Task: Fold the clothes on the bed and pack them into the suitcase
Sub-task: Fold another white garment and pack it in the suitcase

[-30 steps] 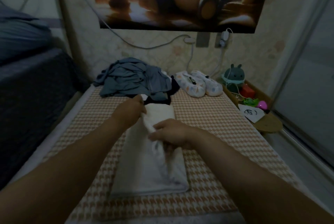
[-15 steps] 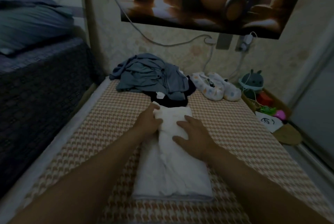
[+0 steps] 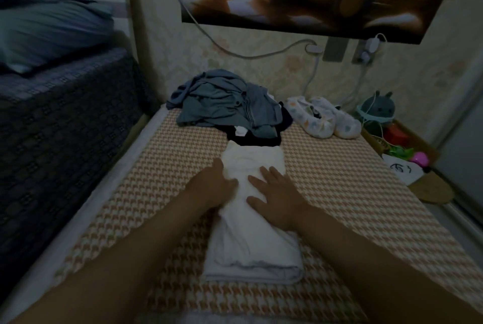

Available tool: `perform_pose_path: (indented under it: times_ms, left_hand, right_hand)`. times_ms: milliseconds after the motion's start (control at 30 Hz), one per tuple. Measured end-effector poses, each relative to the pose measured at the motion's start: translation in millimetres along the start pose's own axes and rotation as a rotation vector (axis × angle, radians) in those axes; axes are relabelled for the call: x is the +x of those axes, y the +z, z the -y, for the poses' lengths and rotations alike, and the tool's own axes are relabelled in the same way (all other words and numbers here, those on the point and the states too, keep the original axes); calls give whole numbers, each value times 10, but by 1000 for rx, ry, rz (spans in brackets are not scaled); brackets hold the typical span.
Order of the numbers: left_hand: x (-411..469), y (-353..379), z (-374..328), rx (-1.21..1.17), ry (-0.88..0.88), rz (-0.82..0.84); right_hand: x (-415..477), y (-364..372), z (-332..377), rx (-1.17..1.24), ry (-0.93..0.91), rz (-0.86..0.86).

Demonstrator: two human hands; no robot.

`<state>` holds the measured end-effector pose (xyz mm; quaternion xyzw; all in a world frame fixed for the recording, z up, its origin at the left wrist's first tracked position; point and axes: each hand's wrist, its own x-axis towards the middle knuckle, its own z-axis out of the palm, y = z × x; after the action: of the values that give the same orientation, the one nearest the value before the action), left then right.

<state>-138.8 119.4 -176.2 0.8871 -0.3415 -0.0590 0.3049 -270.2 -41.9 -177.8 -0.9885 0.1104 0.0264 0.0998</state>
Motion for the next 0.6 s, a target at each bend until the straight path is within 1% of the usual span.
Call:
perform_pose_path:
  times_ms: [33, 67, 100, 133, 167, 200, 233, 300, 367, 467, 533, 600]
  left_hand:
    - [-95, -1, -45, 78, 13, 19]
    - [-185, 1, -92, 207, 122, -24]
    - [-277, 11, -131, 299, 301, -91]
    - [-372, 24, -150, 343, 490, -113]
    - [-459, 45, -137, 369, 598, -85]
    - [-531, 77, -91, 387, 651, -47]
    - [-591, 130, -10, 417, 659, -12]
    - [-733, 175, 118, 479, 591, 83]
    - [-855, 64, 128, 477, 569, 115]
    - [-1041, -163, -40, 467, 746, 91]
    - [-1170, -231, -89, 438, 837, 127]
    - [-1219, -250, -68, 377, 885, 123]
  right_hand:
    - [-19, 7, 6, -14, -9, -24]
    - [-44, 19, 18, -37, -26, -51]
    - [-80, 35, 39, -69, -47, -75]
    - [-121, 58, 62, -100, -70, -95]
    - [-162, 82, 86, -125, -89, -110]
    - [-207, 105, 97, -143, -104, -116]
    - [-257, 124, 99, -158, -119, -113]
    - [-364, 146, 73, -180, -153, -96]
    - [-476, 118, 50, -169, -168, -68]
    - [-620, 66, 57, -129, -173, -49]
    - [-714, 56, 82, -125, -181, -26]
    - [-798, 49, 109, -116, -192, -7]
